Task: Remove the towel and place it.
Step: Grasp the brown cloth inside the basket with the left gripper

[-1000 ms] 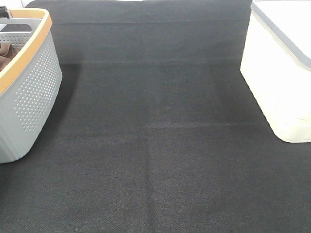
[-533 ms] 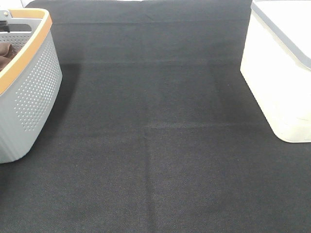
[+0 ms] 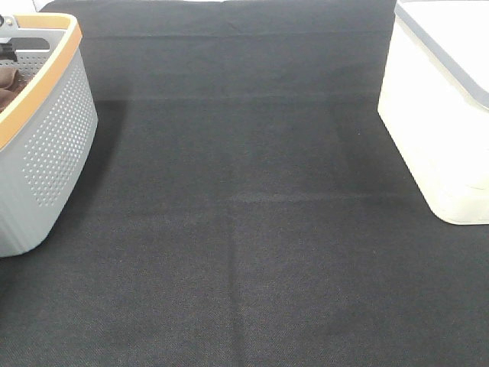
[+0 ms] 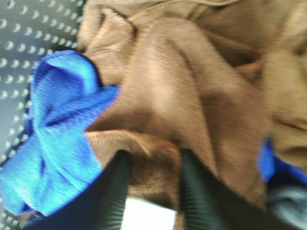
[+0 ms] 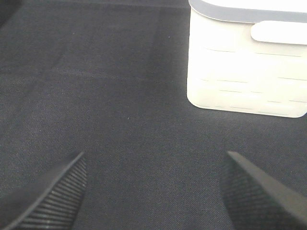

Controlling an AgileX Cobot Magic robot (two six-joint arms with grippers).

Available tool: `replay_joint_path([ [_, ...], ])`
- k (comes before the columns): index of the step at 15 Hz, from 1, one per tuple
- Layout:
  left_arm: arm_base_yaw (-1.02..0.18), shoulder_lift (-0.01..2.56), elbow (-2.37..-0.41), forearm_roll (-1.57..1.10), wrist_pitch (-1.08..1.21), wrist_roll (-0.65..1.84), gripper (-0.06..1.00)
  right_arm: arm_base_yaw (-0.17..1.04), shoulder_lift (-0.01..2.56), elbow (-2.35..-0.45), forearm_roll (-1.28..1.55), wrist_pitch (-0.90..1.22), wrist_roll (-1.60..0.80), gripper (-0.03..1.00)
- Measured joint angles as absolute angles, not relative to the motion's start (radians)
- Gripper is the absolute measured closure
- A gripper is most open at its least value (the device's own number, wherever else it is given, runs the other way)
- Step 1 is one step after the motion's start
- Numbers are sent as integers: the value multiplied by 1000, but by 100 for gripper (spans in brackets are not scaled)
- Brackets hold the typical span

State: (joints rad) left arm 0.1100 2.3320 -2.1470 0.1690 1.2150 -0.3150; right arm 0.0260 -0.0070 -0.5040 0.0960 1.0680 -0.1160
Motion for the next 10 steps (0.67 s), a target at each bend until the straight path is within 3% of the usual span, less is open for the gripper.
replay_joint_path([
  [1,110,2332,-2147,169,1215,-315,64,26,-7,-504,96,1068,-116,24],
  [5,110,2333,-2147,184,1215,-223,93,26,-7,-504,96,1068,-116,24],
  [10,110,2322,-2210,100,1217,-205,94,26,-7,-504,96,1068,-116,24],
])
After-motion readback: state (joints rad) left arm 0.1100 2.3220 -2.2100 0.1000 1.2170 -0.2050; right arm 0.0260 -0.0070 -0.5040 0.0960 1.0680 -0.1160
